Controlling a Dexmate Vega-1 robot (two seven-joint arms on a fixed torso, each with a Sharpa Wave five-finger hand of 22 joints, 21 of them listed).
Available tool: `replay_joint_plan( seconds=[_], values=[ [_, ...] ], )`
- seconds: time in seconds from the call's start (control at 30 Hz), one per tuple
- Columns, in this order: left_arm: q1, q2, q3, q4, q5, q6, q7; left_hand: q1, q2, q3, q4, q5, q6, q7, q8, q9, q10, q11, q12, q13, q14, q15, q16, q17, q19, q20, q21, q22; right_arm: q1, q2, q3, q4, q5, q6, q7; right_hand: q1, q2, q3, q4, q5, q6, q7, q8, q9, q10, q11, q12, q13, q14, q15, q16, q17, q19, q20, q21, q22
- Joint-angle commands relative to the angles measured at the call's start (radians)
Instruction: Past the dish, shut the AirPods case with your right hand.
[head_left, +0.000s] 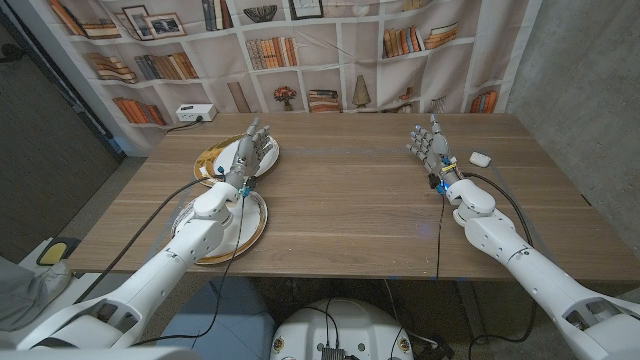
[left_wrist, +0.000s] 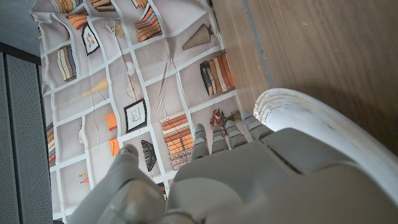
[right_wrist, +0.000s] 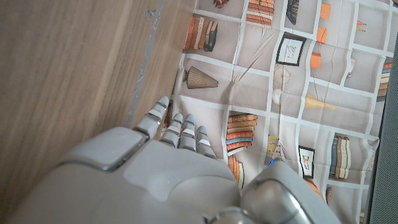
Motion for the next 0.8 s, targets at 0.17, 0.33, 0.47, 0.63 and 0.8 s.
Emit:
replay_joint_plan(
  seconds=[0.17, 0.33, 0.47, 0.63, 0.8],
  values=[
    [0.001, -0.002, 0.002, 0.012, 0.002, -0.008, -0.006, 0.012, 0.004, 0.008, -0.001, 0.005, 0.008, 0.001, 0.005, 0.002, 0.005, -0.002, 0.007, 0.002, -0.003, 0.006, 0.007, 0.004, 0.001, 0.010, 0.001, 0.003, -0.003, 0.005, 0.000, 0.006, 0.006, 0.000, 0.002, 0.014, 0.002, 0.008, -0.004, 0.005, 0.001, 0.007, 0.004, 0.004, 0.008, 0.001, 0.005, 0.005, 0.007, -0.004, 0.007, 0.000, 0.000, -0.001, 0.005, 0.005],
    [-0.002, -0.036, -0.004, 0.069, 0.001, -0.098, -0.032, 0.014, 0.005, 0.009, -0.004, 0.004, 0.018, -0.002, 0.007, 0.002, 0.016, 0.001, 0.011, 0.002, 0.005, 0.002, 0.010, 0.004, 0.003, 0.011, -0.004, 0.003, -0.002, -0.003, -0.007, -0.015, -0.006, 0.000, 0.006, 0.023, 0.005, 0.011, -0.009, 0.004, -0.005, 0.006, 0.002, 0.004, -0.001, 0.002, 0.002, 0.005, -0.003, -0.001, 0.004, -0.001, -0.004, 0.000, 0.005, 0.005],
    [-0.002, -0.037, -0.001, 0.074, 0.016, -0.109, -0.022, 0.018, 0.006, 0.011, -0.009, 0.003, 0.034, -0.002, 0.012, 0.002, 0.028, -0.004, 0.015, 0.002, 0.016, -0.006, 0.014, 0.003, 0.008, 0.011, -0.007, 0.002, -0.005, -0.011, -0.010, -0.038, -0.013, -0.016, -0.005, 0.032, 0.006, 0.014, -0.016, 0.003, -0.005, 0.001, 0.003, 0.004, -0.009, -0.003, 0.000, 0.005, -0.012, -0.012, 0.002, -0.002, -0.010, -0.003, 0.004, 0.005],
    [-0.010, -0.023, 0.003, 0.069, 0.022, -0.094, -0.033, 0.021, 0.008, 0.012, -0.012, 0.002, 0.033, -0.002, 0.010, 0.002, 0.027, -0.004, 0.014, 0.002, 0.012, -0.004, 0.011, 0.003, 0.009, 0.009, -0.010, 0.002, -0.012, -0.026, -0.012, -0.065, -0.040, -0.027, -0.038, 0.044, 0.006, 0.017, -0.024, 0.001, -0.007, 0.002, 0.003, 0.004, -0.017, 0.003, -0.001, 0.005, -0.027, -0.003, -0.002, -0.004, -0.020, -0.005, 0.002, 0.005],
    [-0.010, -0.024, 0.004, 0.062, 0.036, -0.110, -0.021, 0.023, 0.008, 0.013, -0.014, 0.002, 0.031, -0.003, 0.008, 0.002, 0.027, -0.004, 0.014, 0.002, 0.011, -0.003, 0.010, 0.003, 0.010, 0.007, -0.013, 0.002, -0.008, -0.020, -0.010, -0.054, -0.046, -0.015, -0.046, 0.057, 0.006, 0.020, -0.034, -0.002, -0.014, 0.012, 0.001, 0.004, -0.024, 0.015, -0.002, 0.005, -0.037, 0.009, -0.003, -0.005, -0.031, -0.006, 0.001, 0.005]
  ],
)
